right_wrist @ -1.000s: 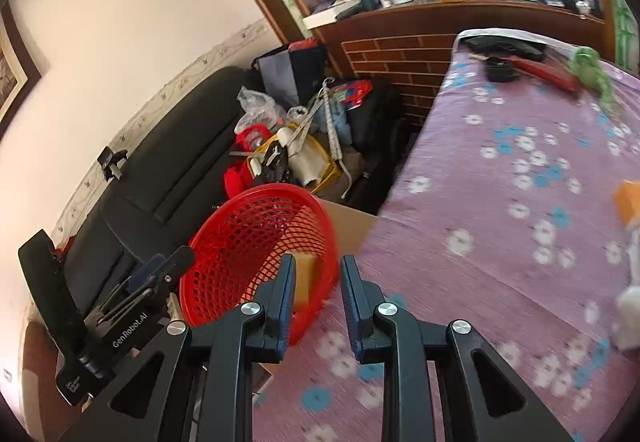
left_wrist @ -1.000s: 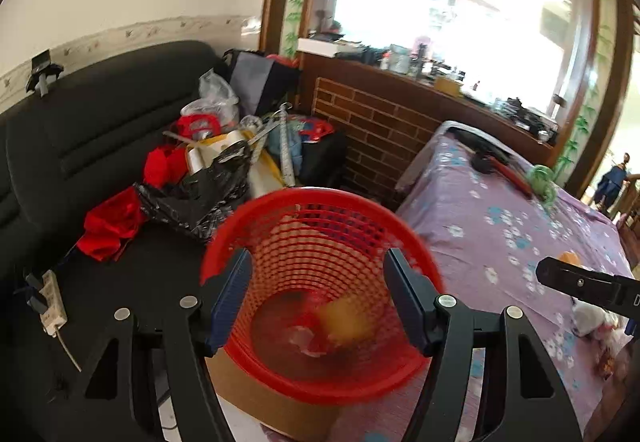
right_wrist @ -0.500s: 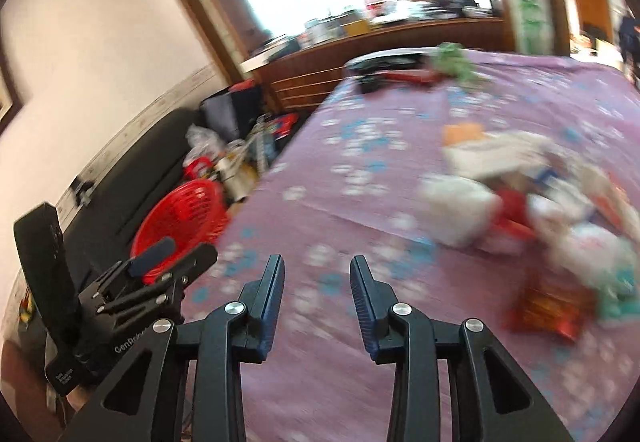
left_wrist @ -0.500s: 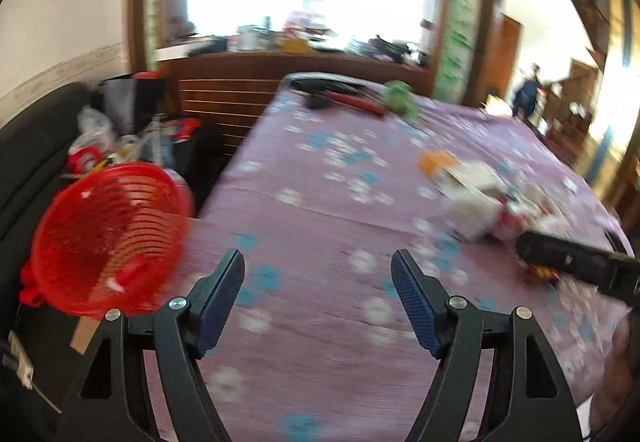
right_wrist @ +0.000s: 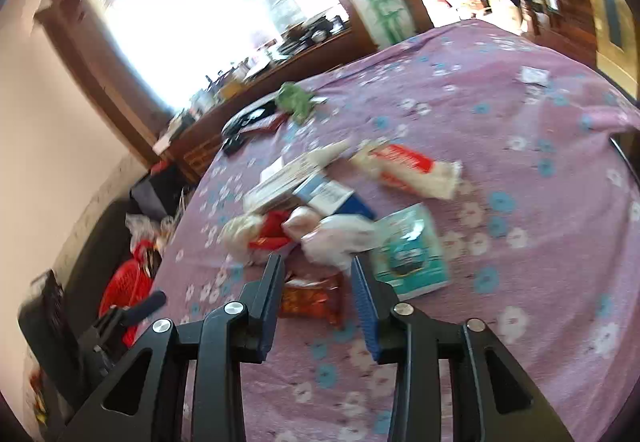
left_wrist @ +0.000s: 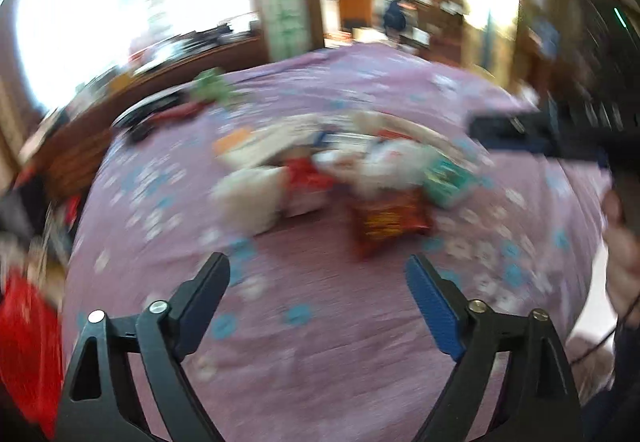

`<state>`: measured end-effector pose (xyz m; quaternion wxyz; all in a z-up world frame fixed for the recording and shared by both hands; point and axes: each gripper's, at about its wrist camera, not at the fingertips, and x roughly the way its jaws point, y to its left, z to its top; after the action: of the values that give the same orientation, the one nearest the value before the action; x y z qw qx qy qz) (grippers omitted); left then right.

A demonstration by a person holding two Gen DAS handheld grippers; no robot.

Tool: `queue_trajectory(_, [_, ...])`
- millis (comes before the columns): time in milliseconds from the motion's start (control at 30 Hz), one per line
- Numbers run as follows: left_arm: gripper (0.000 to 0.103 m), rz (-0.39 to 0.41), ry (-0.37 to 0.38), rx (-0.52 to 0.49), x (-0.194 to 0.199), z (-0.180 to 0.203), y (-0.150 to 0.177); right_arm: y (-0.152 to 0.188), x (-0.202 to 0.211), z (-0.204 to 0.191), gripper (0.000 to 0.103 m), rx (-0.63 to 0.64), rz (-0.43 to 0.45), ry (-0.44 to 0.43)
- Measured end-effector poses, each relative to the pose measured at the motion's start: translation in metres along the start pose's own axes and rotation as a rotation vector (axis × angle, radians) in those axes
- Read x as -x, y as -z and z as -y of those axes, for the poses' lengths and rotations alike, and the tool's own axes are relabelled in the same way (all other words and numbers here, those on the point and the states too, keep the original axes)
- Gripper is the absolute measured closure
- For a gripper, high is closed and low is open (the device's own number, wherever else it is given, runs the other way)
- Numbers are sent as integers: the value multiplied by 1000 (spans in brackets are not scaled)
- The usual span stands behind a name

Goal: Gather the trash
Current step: 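Grasp the brown candy wrapper with the left tool, then grasp the white plastic bag bundle with the right tool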

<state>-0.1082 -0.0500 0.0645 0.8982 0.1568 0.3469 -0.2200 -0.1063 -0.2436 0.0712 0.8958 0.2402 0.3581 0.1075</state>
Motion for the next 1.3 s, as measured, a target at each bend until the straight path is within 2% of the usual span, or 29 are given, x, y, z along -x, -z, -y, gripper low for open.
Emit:
queue_trajectory(133, [13,-15,18,-224,-21,36,-12,-1,12,13,62,-27,17,5])
queue_trajectory(267, [13,-23,-8,-366,-43,53,-25,1,18,23,60,-49,23,1])
queue_trajectory(433, [13,-71,-21,-417,-70,53,-36,3,21,37,59,-74,19,-6])
queue_trajectory(633, [15,-113,48,-426,-98,56,-39,3,21,53,58,-103,18,-4])
queue_trajectory(700, [21,-102,67,-397,-100,56,-36,3,22,57,58,-111,19,-3])
queue_trajectory(733, [28,-111,90,-366,-100,53,-35,3,23,58,58,-112,21,-3])
queue_trajectory(800, [50,-110,92,-319,-97,51,-31,3,22,59,58,-111,20,-1])
queue_trajectory(833, [54,-112,89,-305,-97,49,-29,3,21,60,58,-111,17,-1])
queue_trajectory(933, [60,-117,76,-220,-91,40,-22,2,17,57,57,-101,9,-3])
queue_trajectory(1067, [62,-96,72,-112,-75,23,-12,1,8,47,57,-71,-15,-9])
queue_trajectory(1300, [62,-3,57,117,-33,-25,17,-11,-21,9,57,60,-62,1])
